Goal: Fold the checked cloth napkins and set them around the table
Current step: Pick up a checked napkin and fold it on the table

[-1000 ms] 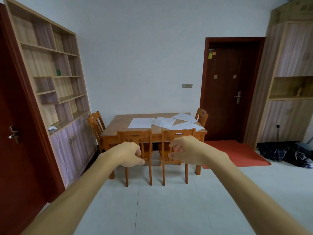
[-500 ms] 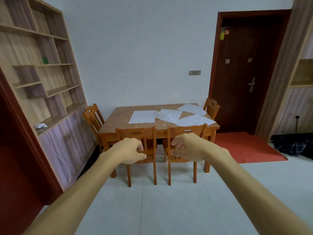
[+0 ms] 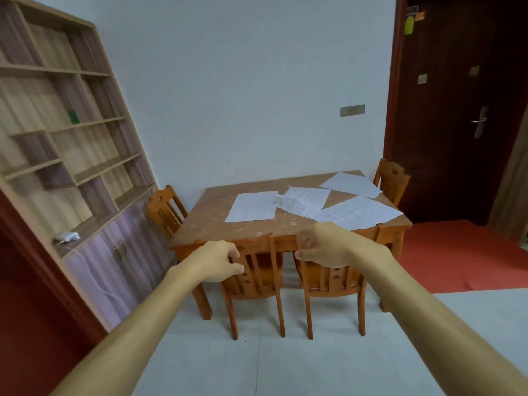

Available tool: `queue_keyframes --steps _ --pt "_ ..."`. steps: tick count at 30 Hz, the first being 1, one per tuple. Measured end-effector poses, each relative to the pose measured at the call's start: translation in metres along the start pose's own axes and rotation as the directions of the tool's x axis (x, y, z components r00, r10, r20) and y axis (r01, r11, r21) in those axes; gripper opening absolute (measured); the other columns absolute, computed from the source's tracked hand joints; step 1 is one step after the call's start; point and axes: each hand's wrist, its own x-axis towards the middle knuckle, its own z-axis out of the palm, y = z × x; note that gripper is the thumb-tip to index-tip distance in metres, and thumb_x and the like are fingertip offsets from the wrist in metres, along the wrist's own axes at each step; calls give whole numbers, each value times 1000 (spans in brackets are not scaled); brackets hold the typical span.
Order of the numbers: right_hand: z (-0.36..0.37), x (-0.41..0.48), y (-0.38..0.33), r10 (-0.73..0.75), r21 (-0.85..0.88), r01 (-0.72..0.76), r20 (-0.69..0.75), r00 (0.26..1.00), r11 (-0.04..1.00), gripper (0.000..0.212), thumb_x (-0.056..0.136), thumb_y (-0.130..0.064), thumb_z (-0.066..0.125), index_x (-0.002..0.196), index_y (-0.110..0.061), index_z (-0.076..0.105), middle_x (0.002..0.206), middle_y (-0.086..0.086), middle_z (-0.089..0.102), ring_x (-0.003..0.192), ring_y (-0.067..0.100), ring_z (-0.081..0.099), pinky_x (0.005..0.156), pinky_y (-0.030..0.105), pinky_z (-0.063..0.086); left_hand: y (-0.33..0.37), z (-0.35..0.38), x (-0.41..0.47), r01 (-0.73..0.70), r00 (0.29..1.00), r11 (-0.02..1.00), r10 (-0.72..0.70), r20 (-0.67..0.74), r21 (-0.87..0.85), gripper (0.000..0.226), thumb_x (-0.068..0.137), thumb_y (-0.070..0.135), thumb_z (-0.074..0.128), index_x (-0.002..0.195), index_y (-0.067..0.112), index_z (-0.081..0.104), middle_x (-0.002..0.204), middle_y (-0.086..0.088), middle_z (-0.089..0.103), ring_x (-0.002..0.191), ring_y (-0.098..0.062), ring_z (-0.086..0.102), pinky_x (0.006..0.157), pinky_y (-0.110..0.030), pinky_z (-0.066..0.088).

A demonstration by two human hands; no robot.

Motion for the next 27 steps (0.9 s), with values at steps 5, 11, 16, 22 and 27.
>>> queue_keyframes --steps 5,11,16,22,27 --pt "5 62 20 -32 37 32 -1 999 999 37 95 -35 58 127 -17 60 125 1 63 111 19 59 95 32 49 -9 -2 71 -9 1000 1000 9 -4 -23 43 92 47 62 129 27 58 125 2 62 107 -16 59 87 -29 51" --pt "18 165 29 -17 -18 18 76 997 1000 33 94 -37 58 122 -18 63 121 1 64 106 19 60 93 34 50 -48 -2 159 -16 1000 998 17 26 -66 45 92 47 63 131 26 57 125 1 62 106 -15 59 84 -26 48" --pt "31 260 19 25 6 -26 94 995 1000 42 93 -38 60 132 -24 54 129 -3 59 113 17 57 99 32 47 -106 -17 240 -36 999 996 37 11 -81 45 92 47 62 132 27 57 125 2 62 109 -15 59 89 -29 50" --pt "32 392 0 50 7 -51 106 993 999 46 92 -42 60 134 -25 52 130 -2 59 114 18 58 99 35 47 -180 -54 346 -38 999 996 37 -8 -79 45 92 46 63 131 26 59 127 0 61 109 -17 59 88 -29 49" --pt "40 483 3 92 2 -93 139 986 996 46 93 -40 60 135 -24 52 133 0 59 118 19 57 103 38 46 -217 -56 424 -30 998 991 38 56 -130 44 91 45 64 130 25 59 127 0 63 108 -16 59 91 -30 49"
